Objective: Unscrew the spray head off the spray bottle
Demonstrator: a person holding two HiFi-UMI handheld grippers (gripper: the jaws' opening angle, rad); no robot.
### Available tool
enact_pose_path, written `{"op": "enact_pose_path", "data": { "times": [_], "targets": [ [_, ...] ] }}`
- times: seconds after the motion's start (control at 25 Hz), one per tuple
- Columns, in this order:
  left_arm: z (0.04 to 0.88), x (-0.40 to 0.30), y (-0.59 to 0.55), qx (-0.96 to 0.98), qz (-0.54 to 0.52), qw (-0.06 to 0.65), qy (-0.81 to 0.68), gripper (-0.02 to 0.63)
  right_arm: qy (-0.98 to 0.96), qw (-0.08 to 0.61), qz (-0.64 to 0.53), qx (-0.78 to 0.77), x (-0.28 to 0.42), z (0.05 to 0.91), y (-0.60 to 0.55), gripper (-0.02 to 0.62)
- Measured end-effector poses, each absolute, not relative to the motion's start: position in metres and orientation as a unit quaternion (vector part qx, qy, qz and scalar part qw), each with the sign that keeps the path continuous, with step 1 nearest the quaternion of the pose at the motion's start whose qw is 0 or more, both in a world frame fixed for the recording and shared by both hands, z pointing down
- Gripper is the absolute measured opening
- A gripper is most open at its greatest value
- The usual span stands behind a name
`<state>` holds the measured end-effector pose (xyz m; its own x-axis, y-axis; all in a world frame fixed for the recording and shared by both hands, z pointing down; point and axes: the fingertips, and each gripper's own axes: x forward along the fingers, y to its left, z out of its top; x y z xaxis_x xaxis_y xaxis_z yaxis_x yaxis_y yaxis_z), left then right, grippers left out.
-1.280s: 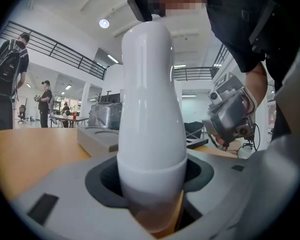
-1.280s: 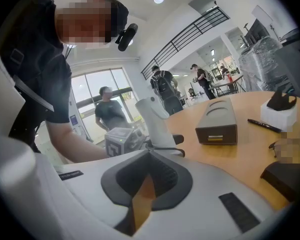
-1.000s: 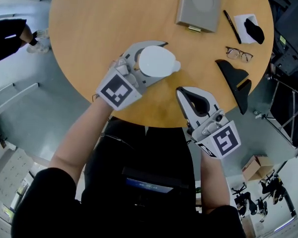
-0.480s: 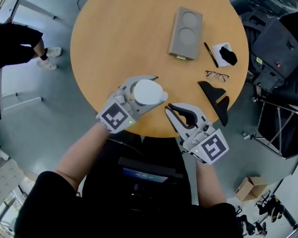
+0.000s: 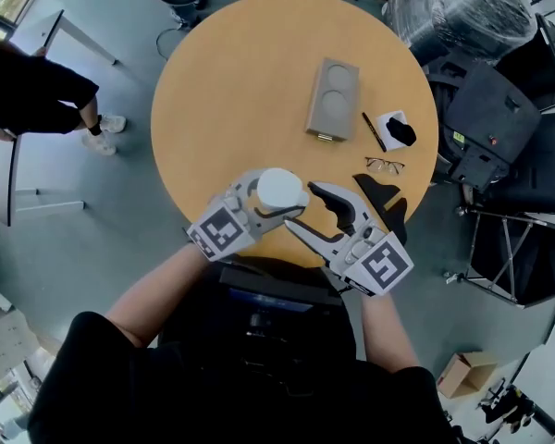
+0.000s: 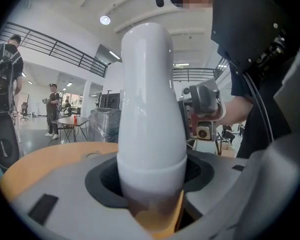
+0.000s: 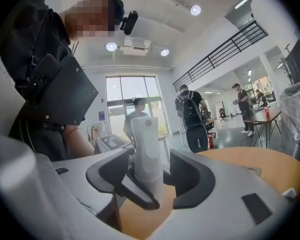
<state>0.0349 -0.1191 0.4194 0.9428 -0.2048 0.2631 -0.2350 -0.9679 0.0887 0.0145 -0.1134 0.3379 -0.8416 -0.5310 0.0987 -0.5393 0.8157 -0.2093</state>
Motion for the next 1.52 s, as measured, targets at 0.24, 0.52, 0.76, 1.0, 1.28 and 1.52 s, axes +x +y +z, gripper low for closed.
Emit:
{"op": "enact_pose_path", "data": {
  "times": [0.24,0.52,0.76,1.0,1.28,1.52],
  "targets": [
    [0.397,0.043,-0.096,0.984,0.137,0.051,-0.099,0.298,-0.964,0.014,0.097,0.248,-0.009,0.307,-0.107,0.304],
    [0.384,0.047,-0.082,0.983,0.152,0.047,-0.087,0.298,-0.969,0.012,0.081,0.231,-0.024,0.294,-0.103,0.209],
    [0.381,0.045,-0.063,0.988,0.135,0.05,-0.048,0.295,-0.98,0.012,0.068,0.186,-0.032,0.291,-0.086,0.199],
    [0.371,0.045,-0.045,0.992,0.115,0.039,0.024,0.291,-0.989,-0.018,0.084,0.122,-0.031,0.277,-0.07,0.198],
    [0.354,0.043,-0.029,0.989,0.1,0.039,0.105,0.291,-0.995,-0.014,0.088,0.045,-0.028,0.266,-0.054,0.19],
    [0.351,0.046,-0.007,0.976,0.095,0.064,0.187,0.288,-0.994,0.004,0.099,-0.05,-0.028,0.265,-0.037,0.19]
  ]
}}
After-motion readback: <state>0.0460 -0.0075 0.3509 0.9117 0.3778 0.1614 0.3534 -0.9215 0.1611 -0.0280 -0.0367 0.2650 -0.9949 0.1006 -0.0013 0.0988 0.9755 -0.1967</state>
